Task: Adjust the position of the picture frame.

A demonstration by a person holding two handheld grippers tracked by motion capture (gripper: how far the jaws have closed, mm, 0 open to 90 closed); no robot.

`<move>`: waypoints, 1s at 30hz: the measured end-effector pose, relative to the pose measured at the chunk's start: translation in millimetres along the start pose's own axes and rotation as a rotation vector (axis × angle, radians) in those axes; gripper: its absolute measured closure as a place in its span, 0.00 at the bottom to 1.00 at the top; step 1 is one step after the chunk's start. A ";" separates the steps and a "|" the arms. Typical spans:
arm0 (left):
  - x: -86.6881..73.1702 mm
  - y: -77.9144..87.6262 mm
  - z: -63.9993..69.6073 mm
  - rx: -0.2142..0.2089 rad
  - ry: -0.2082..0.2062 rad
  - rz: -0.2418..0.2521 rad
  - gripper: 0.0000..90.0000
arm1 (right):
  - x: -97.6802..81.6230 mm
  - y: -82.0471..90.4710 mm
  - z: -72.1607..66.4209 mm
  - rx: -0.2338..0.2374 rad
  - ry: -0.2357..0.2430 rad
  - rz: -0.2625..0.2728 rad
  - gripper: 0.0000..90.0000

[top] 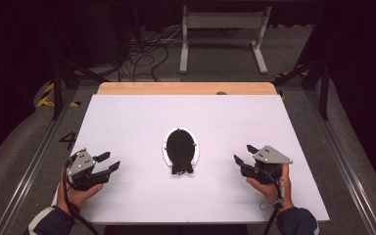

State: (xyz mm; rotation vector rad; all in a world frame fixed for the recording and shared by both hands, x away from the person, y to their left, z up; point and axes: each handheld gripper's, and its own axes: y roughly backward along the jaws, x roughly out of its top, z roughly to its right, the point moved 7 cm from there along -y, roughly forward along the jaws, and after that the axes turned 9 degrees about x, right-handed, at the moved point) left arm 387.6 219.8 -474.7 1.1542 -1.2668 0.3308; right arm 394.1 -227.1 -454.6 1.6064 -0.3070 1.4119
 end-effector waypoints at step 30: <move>51.5 -131.8 52.8 -0.122 -0.126 -0.159 0.97 | 19.2 -101.4 -38.0 0.159 -0.038 -0.151 1.00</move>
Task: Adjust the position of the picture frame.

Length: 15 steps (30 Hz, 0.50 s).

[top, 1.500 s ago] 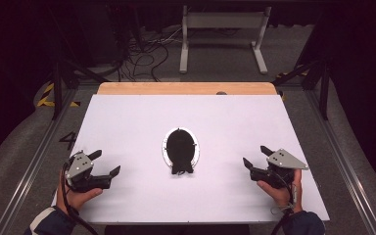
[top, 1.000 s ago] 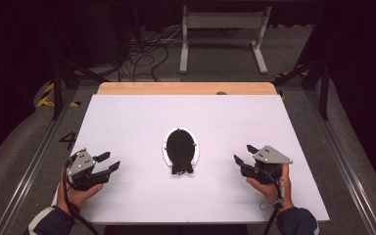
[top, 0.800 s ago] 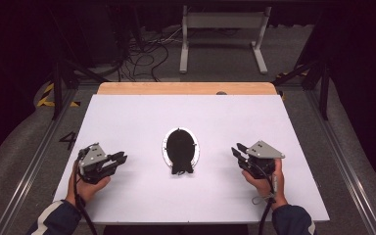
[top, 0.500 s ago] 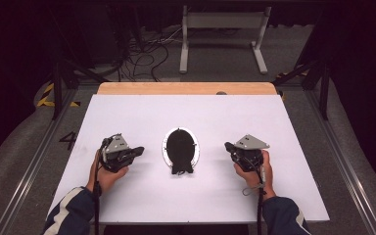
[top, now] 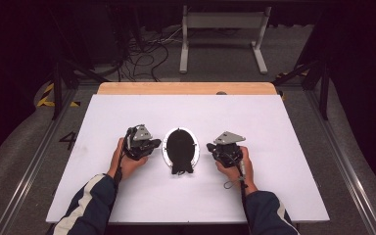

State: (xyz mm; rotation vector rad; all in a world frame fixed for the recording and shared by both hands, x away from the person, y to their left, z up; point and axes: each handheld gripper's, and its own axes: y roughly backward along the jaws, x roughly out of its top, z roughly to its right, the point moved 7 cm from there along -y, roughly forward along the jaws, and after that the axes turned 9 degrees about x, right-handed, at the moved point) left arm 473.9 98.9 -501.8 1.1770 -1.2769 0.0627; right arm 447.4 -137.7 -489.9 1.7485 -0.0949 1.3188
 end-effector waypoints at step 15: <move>-5.8 -3.1 15.3 -0.075 -0.043 -0.078 1.00 | -10.2 -7.6 -50.0 0.095 0.079 -0.075 1.00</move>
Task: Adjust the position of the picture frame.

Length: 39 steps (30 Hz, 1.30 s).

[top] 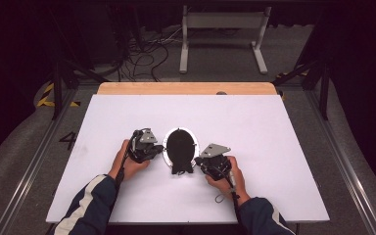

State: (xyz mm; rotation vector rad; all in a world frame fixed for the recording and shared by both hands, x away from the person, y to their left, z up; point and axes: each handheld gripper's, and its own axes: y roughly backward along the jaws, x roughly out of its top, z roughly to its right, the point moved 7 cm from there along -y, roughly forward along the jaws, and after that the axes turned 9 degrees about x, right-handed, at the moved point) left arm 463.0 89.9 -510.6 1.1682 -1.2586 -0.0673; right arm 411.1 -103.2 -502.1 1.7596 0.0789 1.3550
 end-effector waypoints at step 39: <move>20.7 -14.1 25.3 -0.070 -0.032 0.018 1.00 | -22.1 19.5 37.6 -0.056 -0.064 -0.011 1.00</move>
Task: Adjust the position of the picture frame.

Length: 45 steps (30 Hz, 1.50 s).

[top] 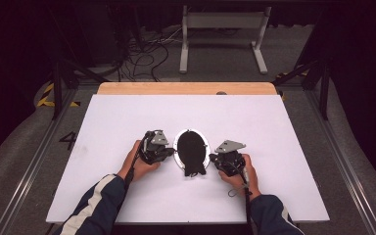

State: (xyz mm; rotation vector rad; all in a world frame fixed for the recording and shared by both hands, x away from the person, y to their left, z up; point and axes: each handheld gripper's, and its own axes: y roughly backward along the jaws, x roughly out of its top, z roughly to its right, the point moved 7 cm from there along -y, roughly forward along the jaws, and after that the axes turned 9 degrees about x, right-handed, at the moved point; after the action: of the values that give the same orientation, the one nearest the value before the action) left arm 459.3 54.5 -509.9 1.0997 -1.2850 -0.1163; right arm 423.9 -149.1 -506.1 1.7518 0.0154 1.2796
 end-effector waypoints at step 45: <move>0.9 7.5 46.3 -0.108 -0.140 0.009 0.97 | -14.4 16.6 -38.3 0.111 0.021 -0.054 1.00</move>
State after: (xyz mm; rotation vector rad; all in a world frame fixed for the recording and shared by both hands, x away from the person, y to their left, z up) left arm 418.8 30.7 -509.5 1.0069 -1.3919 -0.2571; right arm 380.7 -140.3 -504.7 1.8200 0.1474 1.2789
